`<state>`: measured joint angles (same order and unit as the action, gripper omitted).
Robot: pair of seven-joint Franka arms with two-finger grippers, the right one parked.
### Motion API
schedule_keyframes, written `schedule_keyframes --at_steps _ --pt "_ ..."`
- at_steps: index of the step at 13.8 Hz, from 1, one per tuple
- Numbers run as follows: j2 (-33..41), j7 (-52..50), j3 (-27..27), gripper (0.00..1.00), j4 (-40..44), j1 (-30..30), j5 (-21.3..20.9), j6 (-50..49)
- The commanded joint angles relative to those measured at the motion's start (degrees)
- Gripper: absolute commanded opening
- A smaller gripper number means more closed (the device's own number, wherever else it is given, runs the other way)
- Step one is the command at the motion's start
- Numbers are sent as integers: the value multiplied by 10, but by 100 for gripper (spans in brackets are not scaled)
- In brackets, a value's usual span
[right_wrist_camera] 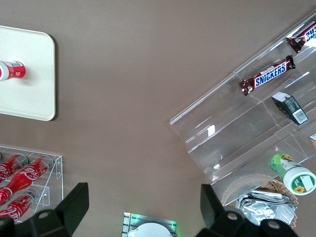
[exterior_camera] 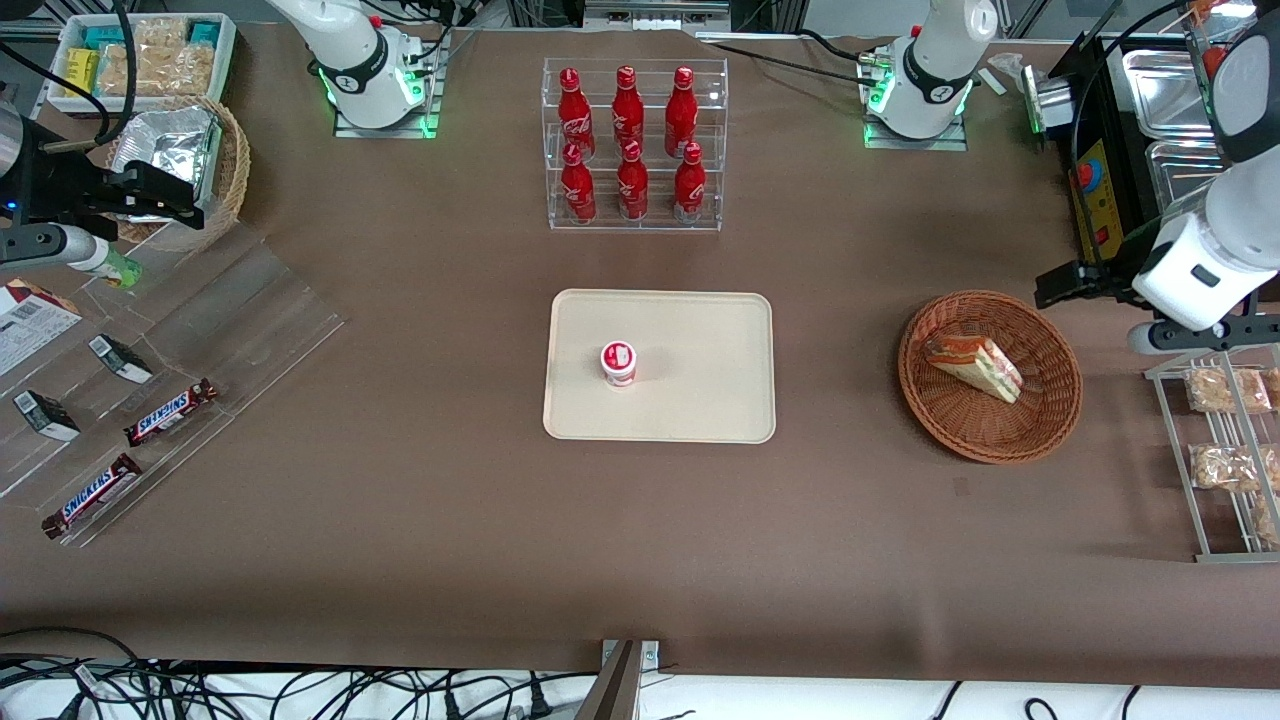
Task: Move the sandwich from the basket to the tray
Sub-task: 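Move the left gripper over the wrapped sandwich in the wicker basket, then lower the left gripper and close it on the wrapped sandwich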
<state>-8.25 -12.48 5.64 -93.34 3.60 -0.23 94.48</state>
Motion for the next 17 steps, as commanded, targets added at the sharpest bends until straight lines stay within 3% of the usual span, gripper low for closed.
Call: schedule_keyframes --at_steps 1,6,10,17 --pt "5 -84 2 100 -58 -1 -15 62" --pt "10 -255 3 100 -162 -1 -17 176" --pt "10 -412 3 100 -220 9 -42 256" --pt "4 -508 3 100 -356 20 -42 451"
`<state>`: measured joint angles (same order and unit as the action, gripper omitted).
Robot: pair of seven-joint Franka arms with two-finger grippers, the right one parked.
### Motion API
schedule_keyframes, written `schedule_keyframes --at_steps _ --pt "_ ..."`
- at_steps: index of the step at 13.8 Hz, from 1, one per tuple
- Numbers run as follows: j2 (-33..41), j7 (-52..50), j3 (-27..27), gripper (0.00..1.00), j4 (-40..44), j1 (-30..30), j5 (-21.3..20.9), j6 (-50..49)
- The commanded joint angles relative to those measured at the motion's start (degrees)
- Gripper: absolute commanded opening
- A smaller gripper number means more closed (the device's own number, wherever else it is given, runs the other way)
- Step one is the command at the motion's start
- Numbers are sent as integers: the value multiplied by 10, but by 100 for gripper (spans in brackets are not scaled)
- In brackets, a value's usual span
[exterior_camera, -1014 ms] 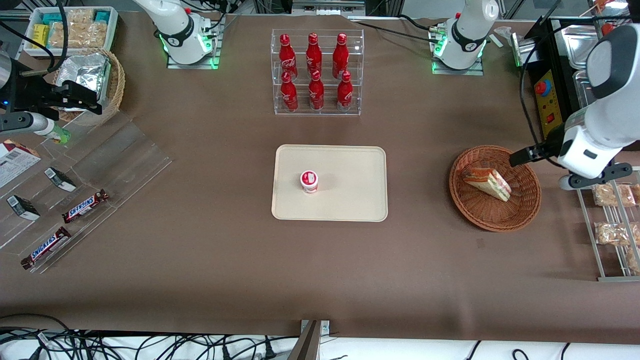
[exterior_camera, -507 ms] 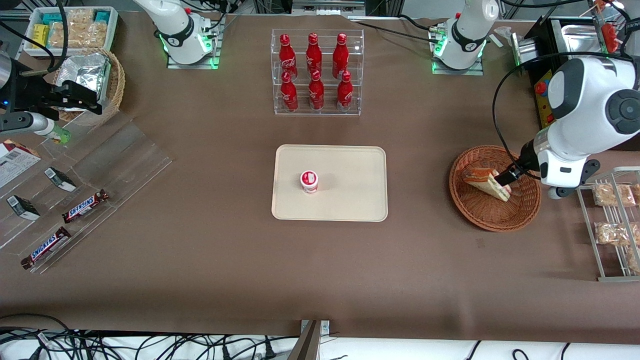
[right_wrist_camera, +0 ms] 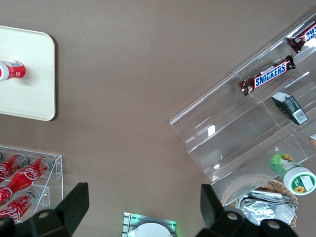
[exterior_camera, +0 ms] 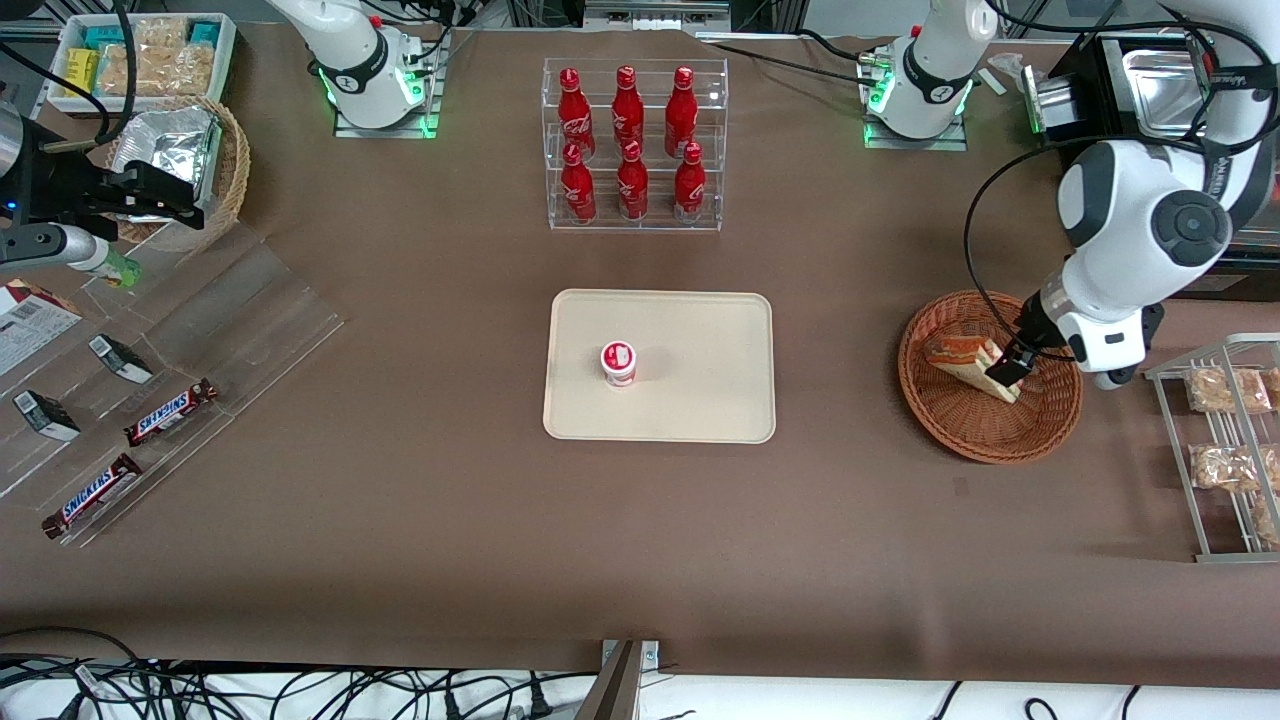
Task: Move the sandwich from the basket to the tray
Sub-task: 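Lower the left gripper and close it on the wrapped sandwich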
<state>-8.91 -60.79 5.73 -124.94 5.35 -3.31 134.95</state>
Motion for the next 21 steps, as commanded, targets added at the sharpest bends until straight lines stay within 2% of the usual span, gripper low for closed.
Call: schedule_keyframes --at_steps 1,10,16,17,18,19,21 --pt "6 -26 0 100 -53 3 -12 68" --pt "-60 -26 -1 100 -73 26 -12 182" --pt "-62 -26 -3 100 -73 26 -15 183" --pt "-62 -26 -3 78 -73 26 -19 183" --pt "-62 -26 -2 34 -73 26 -20 182" --pt "-60 -27 -2 0 -72 26 -20 178" --pt "-57 -32 -2 0 -72 26 -20 175"
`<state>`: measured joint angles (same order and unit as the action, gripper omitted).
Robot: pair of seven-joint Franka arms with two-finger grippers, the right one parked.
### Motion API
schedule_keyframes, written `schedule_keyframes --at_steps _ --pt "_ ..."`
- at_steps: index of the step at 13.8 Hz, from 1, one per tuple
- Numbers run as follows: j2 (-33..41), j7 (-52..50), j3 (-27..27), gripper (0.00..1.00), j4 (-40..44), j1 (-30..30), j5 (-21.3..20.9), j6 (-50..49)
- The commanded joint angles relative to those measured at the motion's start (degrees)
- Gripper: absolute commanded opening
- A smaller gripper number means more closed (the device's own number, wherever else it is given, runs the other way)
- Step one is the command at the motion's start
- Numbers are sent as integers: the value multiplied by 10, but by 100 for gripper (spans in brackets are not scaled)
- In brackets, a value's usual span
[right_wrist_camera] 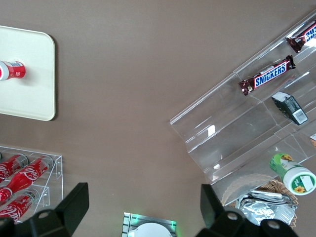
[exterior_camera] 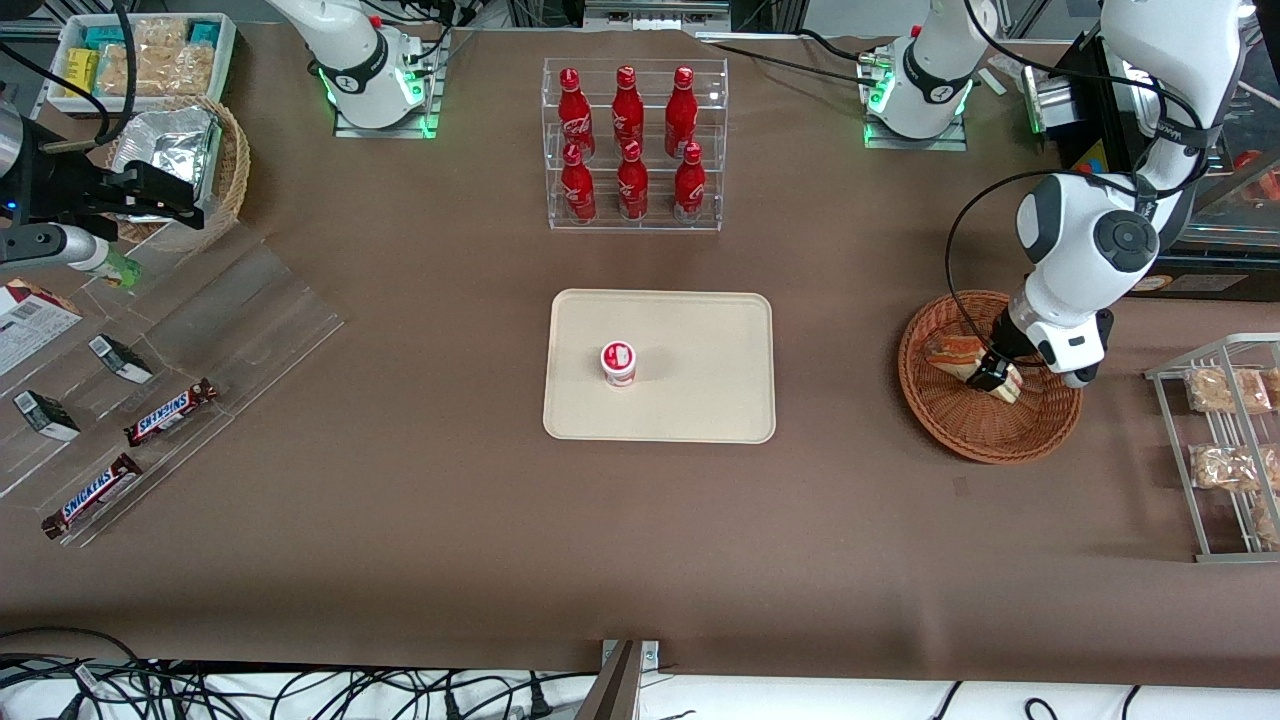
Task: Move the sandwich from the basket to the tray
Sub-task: 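Lower the left gripper and close it on the wrapped sandwich, then lift the sandwich out of the basket with the left gripper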
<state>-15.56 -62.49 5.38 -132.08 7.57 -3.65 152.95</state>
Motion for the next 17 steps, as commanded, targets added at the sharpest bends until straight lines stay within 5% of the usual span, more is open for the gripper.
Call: schedule_keyframes --at_steps 1,8,12,17 --pt "14 -23 2 0 2 3 -16 -7" --pt "52 33 19 0 175 0 -6 -296" --pt "47 181 45 0 313 -16 64 -453" --pt "38 344 140 0 342 -23 58 -472"
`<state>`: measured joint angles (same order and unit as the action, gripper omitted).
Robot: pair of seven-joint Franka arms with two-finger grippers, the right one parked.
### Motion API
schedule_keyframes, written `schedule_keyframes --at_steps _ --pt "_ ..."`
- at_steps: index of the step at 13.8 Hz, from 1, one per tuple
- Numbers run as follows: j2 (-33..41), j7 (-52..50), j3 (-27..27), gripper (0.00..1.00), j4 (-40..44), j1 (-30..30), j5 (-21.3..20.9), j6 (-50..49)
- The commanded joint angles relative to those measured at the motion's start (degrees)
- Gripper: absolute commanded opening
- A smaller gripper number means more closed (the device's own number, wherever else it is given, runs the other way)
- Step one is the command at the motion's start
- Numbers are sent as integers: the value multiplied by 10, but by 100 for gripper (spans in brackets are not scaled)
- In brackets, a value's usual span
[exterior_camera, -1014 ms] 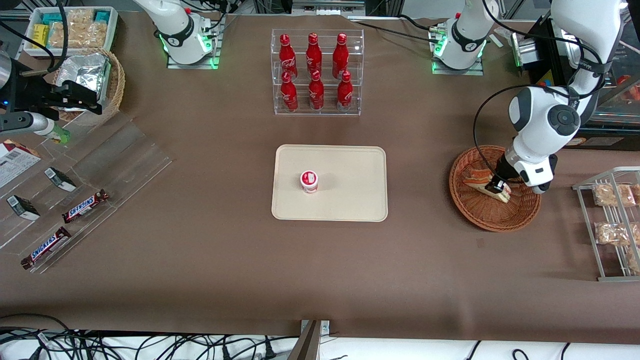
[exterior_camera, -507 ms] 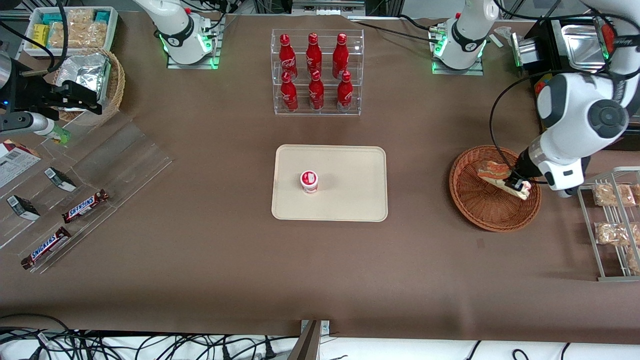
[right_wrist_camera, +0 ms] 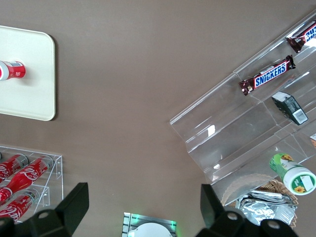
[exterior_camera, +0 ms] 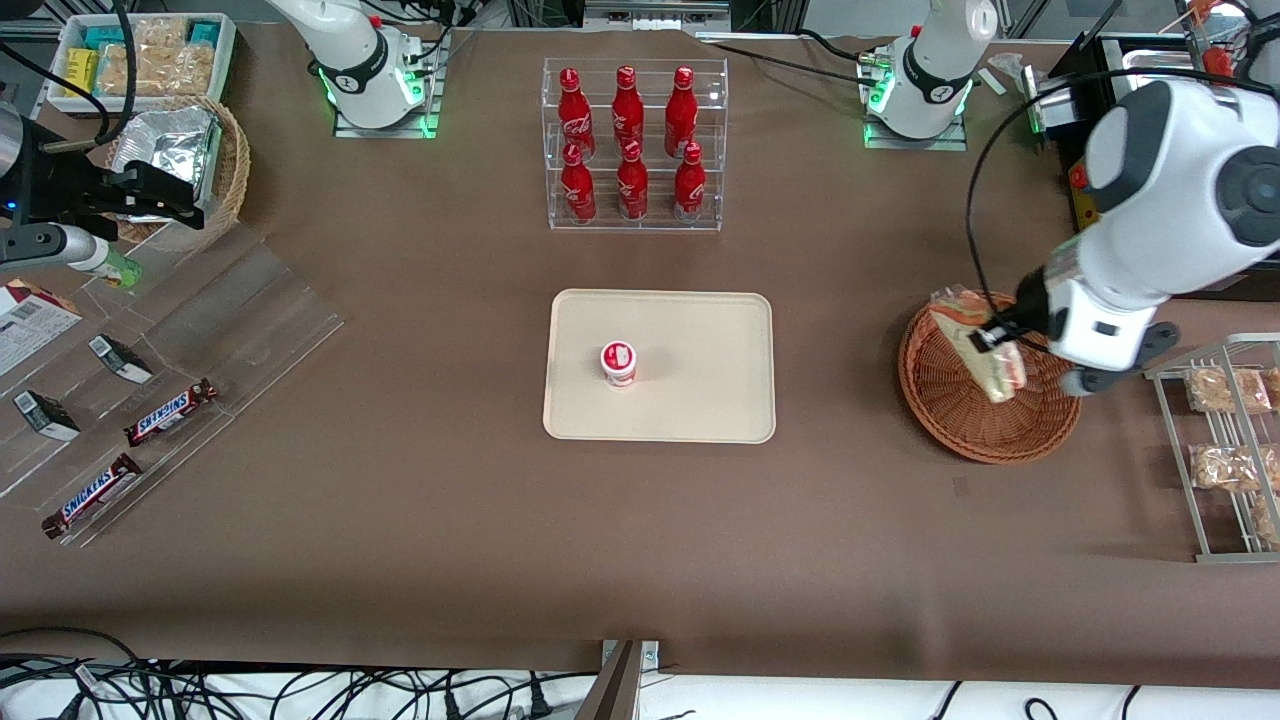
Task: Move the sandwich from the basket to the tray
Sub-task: 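Lift the sandwich out of the basket with the left gripper, then carry the sandwich over the cream tray beside the small bottle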
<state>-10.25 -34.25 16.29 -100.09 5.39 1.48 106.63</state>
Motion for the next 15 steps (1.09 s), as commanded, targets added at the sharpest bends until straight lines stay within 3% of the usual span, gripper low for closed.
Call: schedule_keyframes --at_steps 1,6,12,15 --pt "-18 82 49 0 30 0 9 -6" --pt "-53 110 136 0 36 -7 5 -5" --pt "-116 85 136 0 38 -75 4 46" --pt "-157 10 138 0 34 -104 -49 96"
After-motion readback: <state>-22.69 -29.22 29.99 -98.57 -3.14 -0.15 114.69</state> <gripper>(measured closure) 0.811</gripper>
